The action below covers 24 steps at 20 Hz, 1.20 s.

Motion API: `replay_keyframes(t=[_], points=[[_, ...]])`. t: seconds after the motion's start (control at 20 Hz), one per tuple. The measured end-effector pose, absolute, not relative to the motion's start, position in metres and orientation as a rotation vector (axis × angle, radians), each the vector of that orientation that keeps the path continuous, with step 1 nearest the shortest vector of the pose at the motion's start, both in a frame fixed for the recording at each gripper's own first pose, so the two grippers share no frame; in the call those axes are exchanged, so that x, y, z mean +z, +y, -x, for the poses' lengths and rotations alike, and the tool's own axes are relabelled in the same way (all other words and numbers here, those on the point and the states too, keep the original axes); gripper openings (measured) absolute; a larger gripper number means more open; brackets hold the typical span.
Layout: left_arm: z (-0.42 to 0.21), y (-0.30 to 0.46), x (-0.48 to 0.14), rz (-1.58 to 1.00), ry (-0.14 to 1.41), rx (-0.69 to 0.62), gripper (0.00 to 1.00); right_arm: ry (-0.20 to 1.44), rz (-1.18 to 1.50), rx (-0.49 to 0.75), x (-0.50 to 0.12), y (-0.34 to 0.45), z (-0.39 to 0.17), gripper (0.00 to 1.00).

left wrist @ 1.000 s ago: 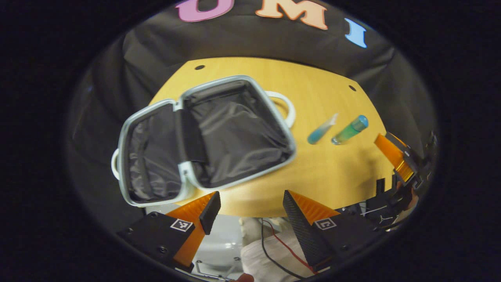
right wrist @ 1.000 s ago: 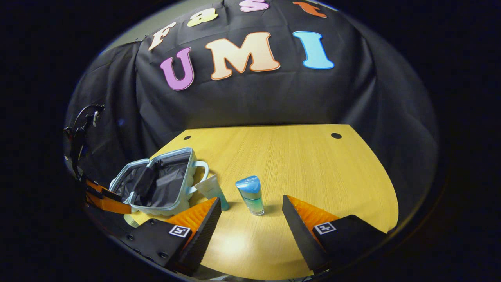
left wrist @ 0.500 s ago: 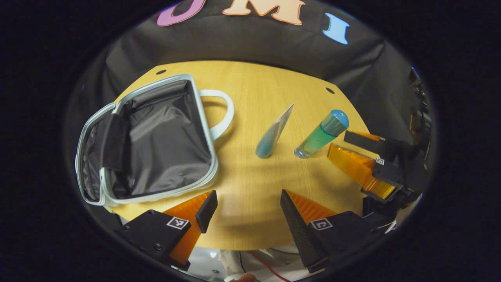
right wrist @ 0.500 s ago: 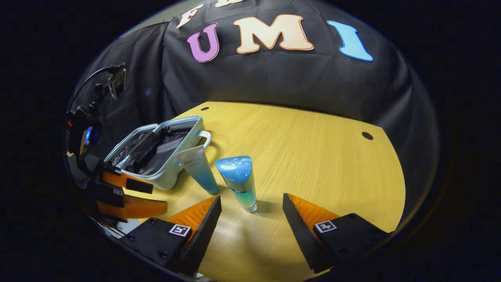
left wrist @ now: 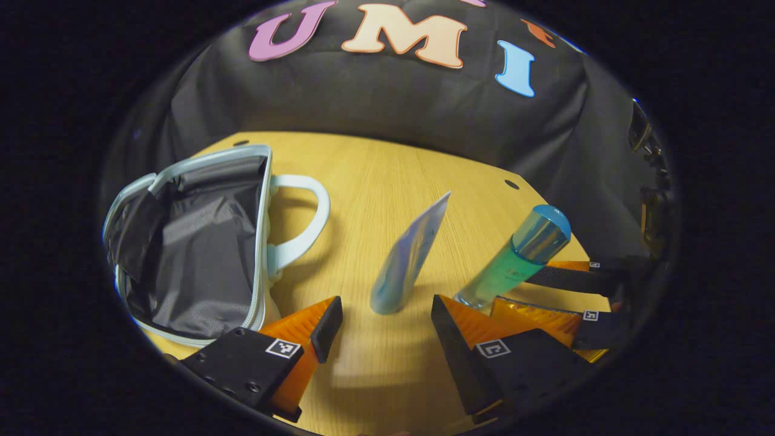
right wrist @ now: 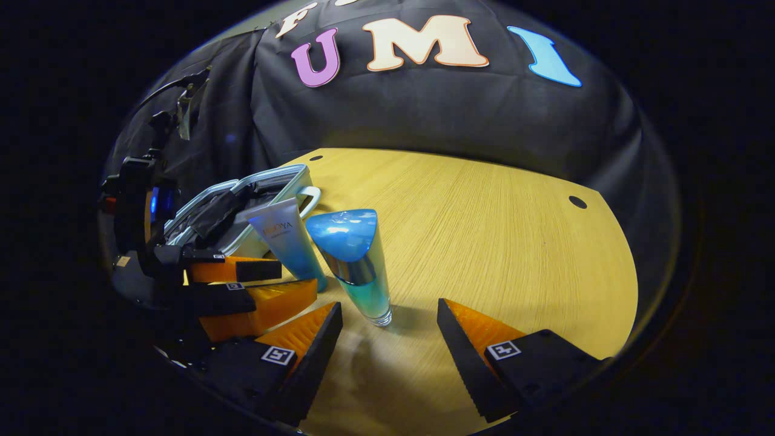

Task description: First open the suitcase, pack the skin care products into it, and then close the suitcase.

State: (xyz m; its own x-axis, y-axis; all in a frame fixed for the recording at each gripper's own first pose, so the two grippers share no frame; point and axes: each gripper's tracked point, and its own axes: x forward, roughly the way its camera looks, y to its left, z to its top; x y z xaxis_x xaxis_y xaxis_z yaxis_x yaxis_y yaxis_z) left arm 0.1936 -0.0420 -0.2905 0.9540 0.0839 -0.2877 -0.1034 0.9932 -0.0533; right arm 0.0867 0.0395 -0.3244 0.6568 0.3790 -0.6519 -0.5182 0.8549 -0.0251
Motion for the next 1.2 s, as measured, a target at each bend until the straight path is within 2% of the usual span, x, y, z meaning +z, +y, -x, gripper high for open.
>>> replay_keyframes(t=[0.3,0.5,0.85,0.95,1.05,1.1,1.2], points=[[-0.215,-0.048,-0.289,0.025,0.263,0.137,0.85,0.688,0.215,0.523,-0.332,0.041,-0.086,0.99],[-0.222,-0.045,-0.292,-0.021,0.275,0.162,0.38,0.695,0.219,0.53,-0.339,0.04,-0.091,0.98],[-0.218,-0.049,-0.285,0.014,0.274,0.135,0.34,0.681,0.238,0.566,-0.347,0.05,-0.095,0.98],[-0.211,-0.048,-0.274,0.011,0.278,0.142,0.34,0.672,0.248,0.575,-0.352,0.055,-0.098,0.89],[-0.203,-0.045,-0.259,0.004,0.277,0.147,0.34,0.676,0.238,0.578,-0.355,0.062,-0.098,0.72],[-0.199,-0.044,-0.25,0.004,0.282,0.148,0.34,0.671,0.232,0.576,-0.356,0.065,-0.099,0.71],[-0.188,-0.042,-0.233,0.011,0.281,0.147,0.34,0.659,0.216,0.58,-0.356,0.071,-0.103,0.6]])
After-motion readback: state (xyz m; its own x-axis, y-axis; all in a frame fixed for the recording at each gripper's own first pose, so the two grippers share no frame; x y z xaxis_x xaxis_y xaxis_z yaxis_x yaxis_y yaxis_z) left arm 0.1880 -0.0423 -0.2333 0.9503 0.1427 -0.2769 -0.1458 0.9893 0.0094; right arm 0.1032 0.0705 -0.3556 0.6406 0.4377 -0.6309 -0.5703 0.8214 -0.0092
